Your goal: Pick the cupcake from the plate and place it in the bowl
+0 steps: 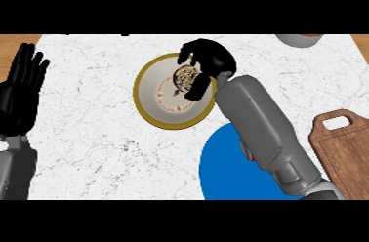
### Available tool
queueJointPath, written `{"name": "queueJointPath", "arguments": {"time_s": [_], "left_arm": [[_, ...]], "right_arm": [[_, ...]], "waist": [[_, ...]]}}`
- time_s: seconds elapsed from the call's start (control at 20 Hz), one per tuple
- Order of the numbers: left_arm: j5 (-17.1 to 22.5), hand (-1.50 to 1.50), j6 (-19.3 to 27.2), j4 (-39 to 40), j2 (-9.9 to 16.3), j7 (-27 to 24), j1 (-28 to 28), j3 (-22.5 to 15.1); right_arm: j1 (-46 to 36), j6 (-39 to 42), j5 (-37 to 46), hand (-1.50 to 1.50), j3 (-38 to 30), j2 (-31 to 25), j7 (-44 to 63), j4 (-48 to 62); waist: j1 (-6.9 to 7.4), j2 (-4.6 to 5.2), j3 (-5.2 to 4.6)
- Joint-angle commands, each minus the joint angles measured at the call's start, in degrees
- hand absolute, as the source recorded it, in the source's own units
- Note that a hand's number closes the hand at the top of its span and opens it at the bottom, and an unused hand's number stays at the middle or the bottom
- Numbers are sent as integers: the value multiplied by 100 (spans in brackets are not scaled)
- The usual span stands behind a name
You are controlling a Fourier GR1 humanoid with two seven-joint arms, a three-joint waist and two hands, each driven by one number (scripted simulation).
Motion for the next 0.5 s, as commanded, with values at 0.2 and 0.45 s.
{"name": "queueJointPath", "arguments": {"time_s": [0.2,0.45], "left_arm": [[-107,0,47,250,-148,-210,-186,-119],[-120,0,55,219,-80,-63,-286,-116]], "right_arm": [[-11,-1010,-1657,-150,-130,22,-832,988],[128,-2277,-2174,-150,-165,22,-1494,831]], "waist": [[113,47,3],[80,11,7]]}}
